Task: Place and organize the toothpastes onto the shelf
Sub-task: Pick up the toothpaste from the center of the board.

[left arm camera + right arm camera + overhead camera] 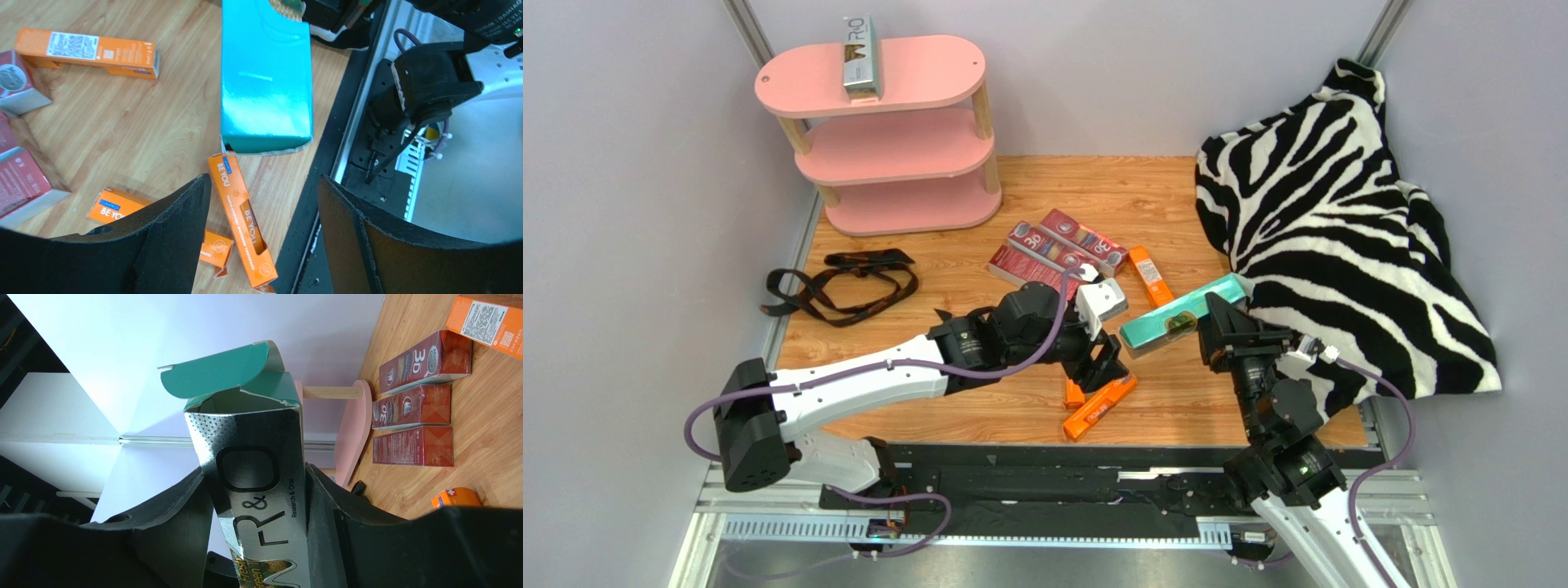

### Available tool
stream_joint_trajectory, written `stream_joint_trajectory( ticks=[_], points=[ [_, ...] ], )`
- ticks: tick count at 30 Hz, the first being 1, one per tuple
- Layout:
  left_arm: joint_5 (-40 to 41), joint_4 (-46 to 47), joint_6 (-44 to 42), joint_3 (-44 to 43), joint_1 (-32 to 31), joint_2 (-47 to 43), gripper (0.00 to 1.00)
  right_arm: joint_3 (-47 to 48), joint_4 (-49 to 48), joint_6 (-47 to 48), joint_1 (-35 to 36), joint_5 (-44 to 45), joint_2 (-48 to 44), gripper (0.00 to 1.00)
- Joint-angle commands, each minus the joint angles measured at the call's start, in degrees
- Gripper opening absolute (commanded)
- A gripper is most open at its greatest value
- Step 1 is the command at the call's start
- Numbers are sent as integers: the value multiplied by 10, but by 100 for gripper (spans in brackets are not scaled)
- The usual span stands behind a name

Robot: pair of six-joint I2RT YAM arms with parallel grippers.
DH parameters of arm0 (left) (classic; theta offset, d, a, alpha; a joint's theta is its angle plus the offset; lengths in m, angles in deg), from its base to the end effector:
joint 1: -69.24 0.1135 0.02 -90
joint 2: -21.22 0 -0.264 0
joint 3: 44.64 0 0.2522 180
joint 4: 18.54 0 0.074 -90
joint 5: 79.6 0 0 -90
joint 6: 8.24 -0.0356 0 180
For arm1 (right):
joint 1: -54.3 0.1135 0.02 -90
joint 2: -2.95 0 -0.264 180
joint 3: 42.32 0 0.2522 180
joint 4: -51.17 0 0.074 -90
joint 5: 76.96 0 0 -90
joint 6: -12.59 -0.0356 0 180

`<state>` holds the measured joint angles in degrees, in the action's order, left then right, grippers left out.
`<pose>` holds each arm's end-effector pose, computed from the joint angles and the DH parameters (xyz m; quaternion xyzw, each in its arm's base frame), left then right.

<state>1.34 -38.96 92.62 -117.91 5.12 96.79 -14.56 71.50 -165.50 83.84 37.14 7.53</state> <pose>0.1289 -0.2786 0.3169 0.4111 0.7223 -0.3883 0.3982 0.0899 0.0342 0.2391 0.4616 0.5141 0.5316 0.4900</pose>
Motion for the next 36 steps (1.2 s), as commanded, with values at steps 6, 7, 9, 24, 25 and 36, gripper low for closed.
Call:
stream_joint_trajectory(
  ticks=[6, 7, 9, 24, 25, 36],
  points=[
    [43, 12, -36, -62, -8, 35, 73, 2, -38, -36, -1, -4, -6, 49],
    [41, 12, -37, -65, -8, 40, 73, 1, -37, -37, -1, -5, -6, 49],
    [41, 14, -37, -72, -8, 50, 73, -1, -38, -40, 0, -5, -6, 49],
    [45, 43, -29, -83, -9, 63, 65, -10, -38, -46, 0, -12, -12, 49],
    [45, 51, -27, -81, -8, 59, 65, -11, -38, -45, 0, -12, -12, 49],
    [34, 38, -22, -97, -10, 74, 46, -13, -38, -47, 0, -13, -14, 49]
  ],
)
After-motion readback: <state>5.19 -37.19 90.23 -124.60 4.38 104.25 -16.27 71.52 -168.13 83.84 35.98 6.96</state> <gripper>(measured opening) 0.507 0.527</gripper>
